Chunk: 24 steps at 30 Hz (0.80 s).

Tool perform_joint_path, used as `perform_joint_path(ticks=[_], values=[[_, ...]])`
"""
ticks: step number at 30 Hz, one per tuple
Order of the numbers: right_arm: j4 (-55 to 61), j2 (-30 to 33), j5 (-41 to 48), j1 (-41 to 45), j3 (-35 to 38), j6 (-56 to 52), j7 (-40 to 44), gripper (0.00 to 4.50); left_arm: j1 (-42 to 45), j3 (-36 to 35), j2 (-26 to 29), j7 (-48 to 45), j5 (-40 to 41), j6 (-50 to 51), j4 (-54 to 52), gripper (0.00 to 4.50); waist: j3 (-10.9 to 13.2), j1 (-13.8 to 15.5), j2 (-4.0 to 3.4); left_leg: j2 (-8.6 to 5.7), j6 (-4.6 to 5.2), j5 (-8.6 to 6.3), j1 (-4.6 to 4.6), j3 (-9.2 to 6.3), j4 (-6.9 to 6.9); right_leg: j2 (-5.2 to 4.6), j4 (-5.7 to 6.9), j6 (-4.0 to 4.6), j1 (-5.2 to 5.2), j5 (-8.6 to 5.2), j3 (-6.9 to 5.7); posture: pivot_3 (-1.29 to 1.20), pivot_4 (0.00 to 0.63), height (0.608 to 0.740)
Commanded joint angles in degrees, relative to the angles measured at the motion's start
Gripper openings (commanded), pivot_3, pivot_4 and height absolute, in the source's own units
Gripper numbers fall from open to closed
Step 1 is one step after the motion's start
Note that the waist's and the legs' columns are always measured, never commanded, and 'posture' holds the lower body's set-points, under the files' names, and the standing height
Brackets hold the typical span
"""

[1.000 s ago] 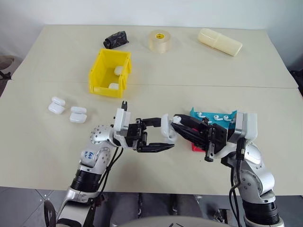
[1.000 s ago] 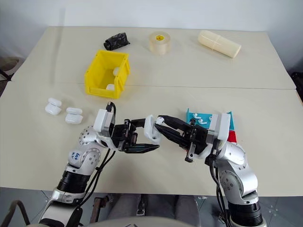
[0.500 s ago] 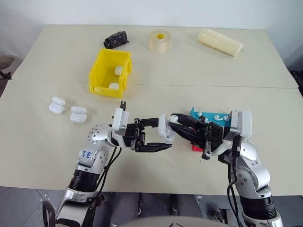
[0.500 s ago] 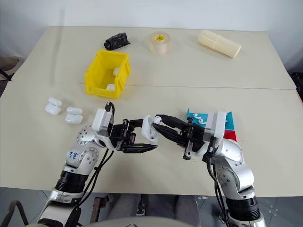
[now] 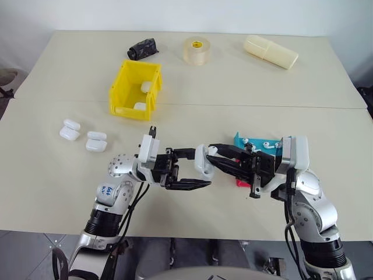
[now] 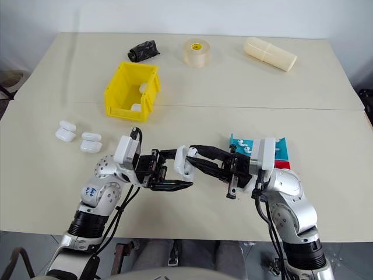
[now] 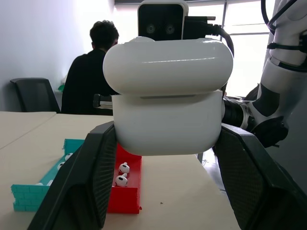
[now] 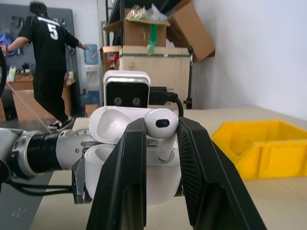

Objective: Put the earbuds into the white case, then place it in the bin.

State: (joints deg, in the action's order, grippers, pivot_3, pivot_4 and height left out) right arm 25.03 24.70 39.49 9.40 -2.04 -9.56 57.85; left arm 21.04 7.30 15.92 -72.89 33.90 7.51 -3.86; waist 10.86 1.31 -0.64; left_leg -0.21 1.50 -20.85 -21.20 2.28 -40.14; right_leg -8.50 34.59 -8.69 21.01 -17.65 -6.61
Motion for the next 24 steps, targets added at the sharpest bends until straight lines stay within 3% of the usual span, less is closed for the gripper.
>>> perform_joint_path(ticks=[1, 8, 20, 24], values=[[-1.1, 1.0, -1.1, -0.3, -2.8, -3.6, -0.1, 0.73, 1.8, 1.4, -2.0, -1.5, 1.7, -1.7, -3.9, 2.74, 0.0, 0.0, 0.00, 0.00, 0.00, 0.00, 0.00, 0.00, 0.00, 0.00, 0.00, 0.00, 0.00, 0.00, 0.00, 0.00, 0.150, 0.740], [-1.3, 0.6, -0.2, 1.0, -1.8, -4.1, -0.2, 0.73, 2.1, 1.5, -2.1, -2.7, 1.3, -2.1, -3.2, 2.74, 0.0, 0.0, 0.00, 0.00, 0.00, 0.00, -0.01, 0.00, 0.00, -0.01, 0.00, 0.00, 0.00, 0.00, 0.00, 0.00, 0.150, 0.740], [-0.8, 2.4, 2.5, 1.8, -0.6, -6.9, 0.1, 4.47, 1.8, 1.1, -2.4, -3.0, 0.7, -2.9, -2.8, 2.74, 0.0, 0.0, 0.00, 0.01, 0.00, 0.00, -0.01, 0.00, 0.00, -0.01, 0.00, 0.00, 0.00, 0.00, 0.00, 0.00, 0.150, 0.740], [0.7, 3.8, 4.0, 1.2, 1.8, -7.5, -0.1, 4.47, 1.3, 0.6, -2.1, -2.5, 0.4, -3.2, -2.6, 2.74, 0.0, 0.1, 0.00, 0.01, 0.00, 0.00, -0.02, 0.00, 0.00, -0.02, -0.01, 0.00, 0.00, 0.00, 0.01, 0.00, 0.150, 0.740]])
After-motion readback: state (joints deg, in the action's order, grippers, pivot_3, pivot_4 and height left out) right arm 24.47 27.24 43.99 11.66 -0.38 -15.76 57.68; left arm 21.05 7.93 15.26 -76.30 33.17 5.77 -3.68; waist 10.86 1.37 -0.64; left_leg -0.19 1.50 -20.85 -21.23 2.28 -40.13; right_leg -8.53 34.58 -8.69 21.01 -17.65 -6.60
